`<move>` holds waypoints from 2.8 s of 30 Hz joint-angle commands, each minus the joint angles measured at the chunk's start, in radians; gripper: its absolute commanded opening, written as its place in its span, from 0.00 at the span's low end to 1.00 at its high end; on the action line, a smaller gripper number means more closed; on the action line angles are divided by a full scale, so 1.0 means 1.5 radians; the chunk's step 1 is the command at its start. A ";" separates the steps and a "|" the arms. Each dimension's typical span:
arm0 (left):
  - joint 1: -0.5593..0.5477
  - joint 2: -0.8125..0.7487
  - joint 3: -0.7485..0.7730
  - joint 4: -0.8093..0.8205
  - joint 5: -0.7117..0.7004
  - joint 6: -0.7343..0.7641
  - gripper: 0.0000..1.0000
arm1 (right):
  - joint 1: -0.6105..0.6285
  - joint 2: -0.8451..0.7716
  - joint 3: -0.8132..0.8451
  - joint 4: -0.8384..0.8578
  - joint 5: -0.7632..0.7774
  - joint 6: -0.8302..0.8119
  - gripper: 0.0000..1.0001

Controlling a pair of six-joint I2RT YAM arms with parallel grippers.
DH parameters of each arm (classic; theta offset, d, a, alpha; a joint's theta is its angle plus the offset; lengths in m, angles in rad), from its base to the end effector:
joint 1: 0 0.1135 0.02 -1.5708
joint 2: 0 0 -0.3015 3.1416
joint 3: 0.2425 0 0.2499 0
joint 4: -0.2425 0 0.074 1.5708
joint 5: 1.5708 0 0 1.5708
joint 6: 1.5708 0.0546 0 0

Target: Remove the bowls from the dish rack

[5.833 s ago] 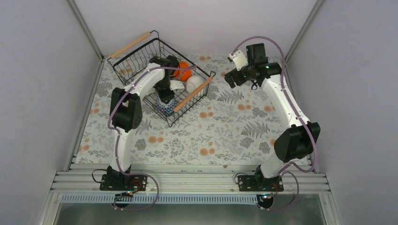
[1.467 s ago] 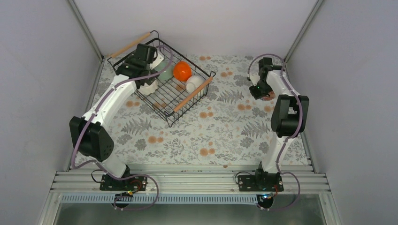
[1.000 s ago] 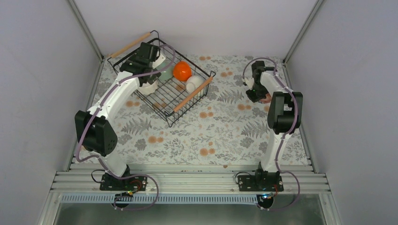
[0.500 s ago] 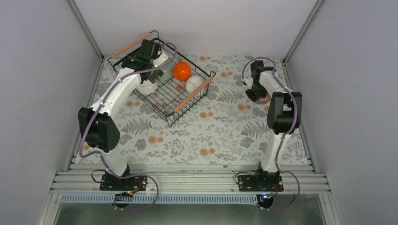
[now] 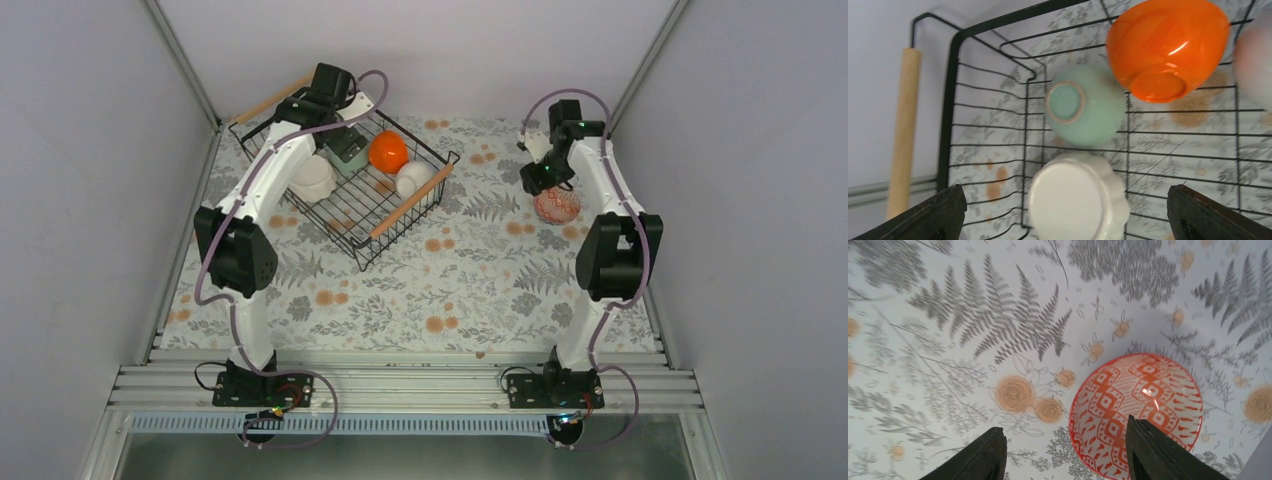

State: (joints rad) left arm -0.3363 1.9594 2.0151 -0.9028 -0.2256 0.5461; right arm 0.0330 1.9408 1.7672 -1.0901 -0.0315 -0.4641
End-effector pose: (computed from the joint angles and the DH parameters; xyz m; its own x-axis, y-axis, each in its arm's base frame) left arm 0.4358 -0.1394 0.3706 -0.5101 0.7146 -0.4788 0.5228 0.6996 0.4871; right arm 0.4169 0.0155 0.2892 -0.8329 -0.4751 -0.2838 -0.4644 0.8789 -0.1085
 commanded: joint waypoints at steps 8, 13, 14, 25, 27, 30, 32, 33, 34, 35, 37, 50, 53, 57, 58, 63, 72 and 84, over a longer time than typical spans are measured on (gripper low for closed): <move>-0.011 0.119 0.117 -0.065 0.121 -0.006 1.00 | 0.013 -0.125 0.053 0.000 -0.204 0.023 0.63; -0.011 0.165 0.144 -0.062 0.102 -0.012 1.00 | 0.017 -0.150 0.060 0.014 -0.270 0.034 0.65; -0.011 0.173 0.151 -0.058 0.092 -0.015 1.00 | 0.018 -0.153 0.061 0.020 -0.276 0.038 0.65; 0.010 0.281 0.287 -0.067 0.032 -0.021 1.00 | 0.031 -0.174 0.038 0.069 -0.303 0.073 0.66; 0.021 0.307 0.322 -0.080 0.039 -0.020 1.00 | 0.032 -0.174 0.029 0.073 -0.303 0.076 0.66; 0.040 0.341 0.357 -0.095 0.044 -0.015 1.00 | 0.033 -0.178 0.012 0.081 -0.303 0.077 0.66; 0.053 0.351 0.357 -0.094 0.052 -0.010 1.00 | 0.033 -0.180 0.001 0.089 -0.303 0.079 0.66; 0.061 0.357 0.357 -0.092 0.057 -0.007 1.00 | 0.033 -0.180 -0.003 0.093 -0.303 0.081 0.66; 0.067 0.362 0.361 -0.091 0.066 -0.007 1.00 | 0.032 -0.180 -0.005 0.097 -0.303 0.083 0.66; 0.074 0.367 0.365 -0.091 0.084 -0.006 1.00 | 0.032 -0.180 -0.008 0.100 -0.302 0.085 0.66; 0.081 0.376 0.378 -0.103 0.129 -0.001 1.00 | 0.034 -0.180 -0.010 0.107 -0.299 0.089 0.66; 0.079 0.418 0.400 -0.131 0.234 0.062 1.00 | 0.040 -0.168 -0.002 0.124 -0.304 0.113 0.67; 0.078 0.435 0.401 -0.132 0.218 0.062 1.00 | 0.041 -0.167 -0.005 0.127 -0.303 0.115 0.67; 0.085 0.447 0.402 -0.114 0.193 0.052 1.00 | 0.042 -0.170 -0.014 0.133 -0.300 0.115 0.68; 0.087 0.446 0.404 -0.110 0.196 0.051 1.00 | 0.042 -0.169 -0.015 0.134 -0.299 0.115 0.68; 0.091 0.426 0.404 -0.080 0.208 0.045 1.00 | 0.042 -0.165 -0.018 0.135 -0.298 0.116 0.68; 0.087 0.443 0.390 -0.169 0.242 0.091 1.00 | 0.043 -0.147 0.016 0.118 -0.297 0.113 0.68; 0.060 0.399 0.329 -0.301 0.255 0.139 0.99 | 0.051 -0.134 0.040 0.103 -0.304 0.111 0.69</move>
State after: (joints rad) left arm -0.2184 2.5843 2.5885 -1.1488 0.1089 0.7300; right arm 0.0986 1.7275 1.7992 -0.9226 -0.4629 -0.3031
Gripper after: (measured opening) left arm 0.994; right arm 0.685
